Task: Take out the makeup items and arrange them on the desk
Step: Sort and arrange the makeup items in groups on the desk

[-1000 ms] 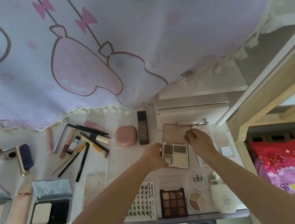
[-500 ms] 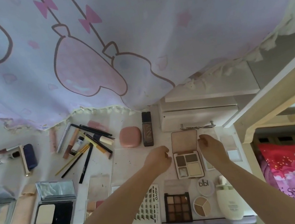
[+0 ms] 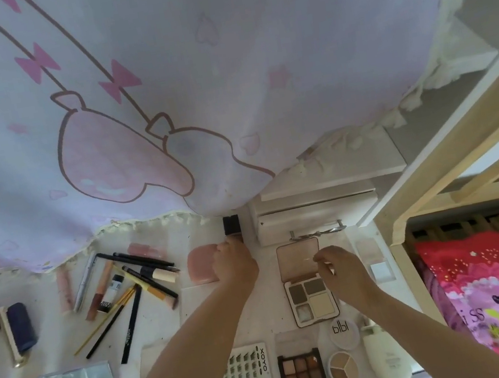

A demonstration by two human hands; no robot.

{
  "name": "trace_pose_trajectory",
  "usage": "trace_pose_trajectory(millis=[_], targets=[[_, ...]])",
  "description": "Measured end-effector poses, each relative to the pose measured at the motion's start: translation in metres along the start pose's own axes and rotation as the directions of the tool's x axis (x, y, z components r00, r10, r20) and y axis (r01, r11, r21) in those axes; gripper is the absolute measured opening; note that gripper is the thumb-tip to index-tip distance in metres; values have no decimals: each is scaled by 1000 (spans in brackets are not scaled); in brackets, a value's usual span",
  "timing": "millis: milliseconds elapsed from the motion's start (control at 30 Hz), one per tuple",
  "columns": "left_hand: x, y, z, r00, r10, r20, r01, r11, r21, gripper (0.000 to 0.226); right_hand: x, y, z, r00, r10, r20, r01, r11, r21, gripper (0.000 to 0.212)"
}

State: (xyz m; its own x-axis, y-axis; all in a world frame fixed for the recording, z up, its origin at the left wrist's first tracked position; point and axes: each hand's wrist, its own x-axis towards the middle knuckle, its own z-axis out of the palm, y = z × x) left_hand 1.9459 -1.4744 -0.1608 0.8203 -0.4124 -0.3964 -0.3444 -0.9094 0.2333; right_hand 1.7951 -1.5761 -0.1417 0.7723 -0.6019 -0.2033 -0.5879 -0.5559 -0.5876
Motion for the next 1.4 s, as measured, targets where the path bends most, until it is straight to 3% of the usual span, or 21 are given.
trace_pose_trajectory(millis=[100, 300, 400, 467, 567, 633, 733, 800, 867, 1033, 1400], targets=[[-2, 1, -4, 1000, 22, 11, -22, 1000, -6, 39, 2, -3, -2, 999, -36, 15, 35, 999, 5, 23], [-21, -21, -24, 1000, -19, 10, 21, 956, -292, 13, 11, -18, -5, 996, -90, 28, 86, 989, 119, 20], [-43, -44, -32, 986, -24, 166, 100, 878, -468, 22, 14, -37, -10, 988, -98, 121, 64, 964, 259, 20], [-62, -59, -42, 973, 84, 215, 34, 869, -493, 33, 16, -55, -13, 967, -53, 250, -32, 945, 325, 20], [-87, -75, -60, 941, 288, 176, -167, 851, -498, 48, 16, -84, -19, 888, 83, 452, -303, 844, 442, 24], [-97, -79, -68, 923, 355, 150, -244, 840, -485, 52, 11, -95, -24, 857, 64, 512, -342, 814, 470, 26], [-104, -74, -72, 917, 385, 108, -326, 876, -357, 49, -2, -104, -29, 891, -99, 444, -102, 907, 408, 22], [-106, -64, -70, 917, 390, 86, -350, 889, -295, 45, -11, -109, -32, 911, -256, 322, 191, 956, 221, 17], [-110, -54, -66, 917, 398, 35, -381, 896, -230, 39, -19, -111, -37, 905, -351, 239, 341, 936, 83, 13], [-124, -36, -53, 865, 482, -138, -483, 875, 28, 36, -31, -90, -56, 923, -359, 138, 356, 933, 48, 5], [-119, -23, -60, 768, 627, -129, -563, 757, 332, 37, -45, -75, -70, 947, -313, 69, 306, 948, 91, 5]])
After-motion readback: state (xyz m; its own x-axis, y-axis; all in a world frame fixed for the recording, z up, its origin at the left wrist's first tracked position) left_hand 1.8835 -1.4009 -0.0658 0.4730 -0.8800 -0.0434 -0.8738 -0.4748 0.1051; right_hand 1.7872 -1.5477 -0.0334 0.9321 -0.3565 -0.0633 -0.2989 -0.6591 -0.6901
